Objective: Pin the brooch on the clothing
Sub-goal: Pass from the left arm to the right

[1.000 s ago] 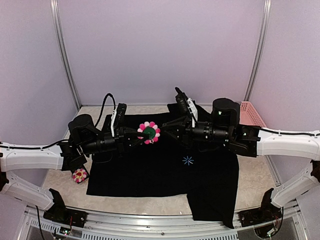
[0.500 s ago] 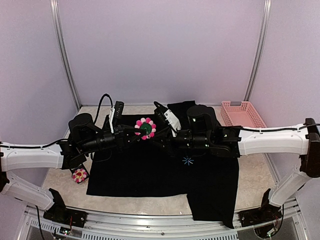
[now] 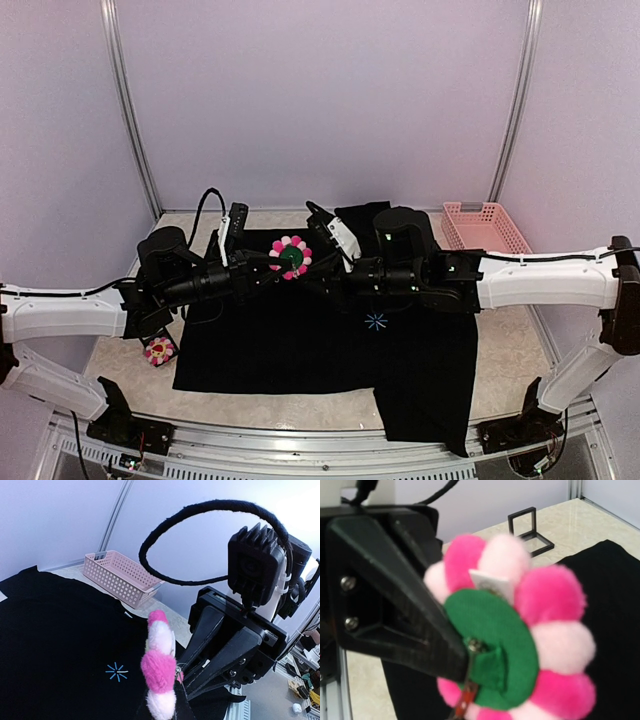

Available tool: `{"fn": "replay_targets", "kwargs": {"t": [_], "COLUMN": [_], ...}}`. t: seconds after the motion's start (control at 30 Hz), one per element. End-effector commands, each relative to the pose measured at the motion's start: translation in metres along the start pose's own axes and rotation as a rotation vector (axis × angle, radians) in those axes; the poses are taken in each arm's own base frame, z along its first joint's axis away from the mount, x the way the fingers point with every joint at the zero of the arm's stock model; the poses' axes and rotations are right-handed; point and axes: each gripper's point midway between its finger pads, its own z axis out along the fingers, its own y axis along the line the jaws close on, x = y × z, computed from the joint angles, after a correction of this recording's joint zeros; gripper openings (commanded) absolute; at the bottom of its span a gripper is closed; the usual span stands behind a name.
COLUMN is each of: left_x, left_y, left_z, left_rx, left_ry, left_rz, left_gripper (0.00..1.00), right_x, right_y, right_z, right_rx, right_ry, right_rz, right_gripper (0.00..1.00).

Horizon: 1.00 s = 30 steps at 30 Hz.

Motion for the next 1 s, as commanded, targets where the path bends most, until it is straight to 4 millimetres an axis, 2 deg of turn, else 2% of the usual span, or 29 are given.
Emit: {"fn": "replay_targets", "kwargs": {"t": [0.0,0.17,0.37,0.6,0.97], "left_x": [-0.007,-0.009,-0.008,-0.008,-0.008], "left_y": [0.005,0.004,0.003,0.002,-0.001], "left_z": [-0.002,-0.003,-0.002,-0.002,-0.002], "left_rx": [-0.033,-0.03,-0.021,-0.017,-0.001], "left_ry": [-0.021,-0.025,-0.018,-0.017,-0.016], "left_rz": [0.005,0.009,0.01,0.01,0.011], "left_gripper": [0.0,0.0,0.0,0.0,0.0], "right_x": [-0.001,-0.001,-0.015,-0.014,-0.019], "right_y": [0.003,0.012,0.012,0.007,0.003], "right_z": [0.0,-0.006,-0.007,0.002,0.009], "right_rx": [-0.007,-0.055,-0.052,-0.029,-0.01], "right_ry": [0.017,0.012,-0.054,-0.041,-0.06], "right_rz": [-0.002,-0.012,-0.013,-0.014,0.001], "right_gripper": [0.13,0.2,0.21,0.14,0.12]}}
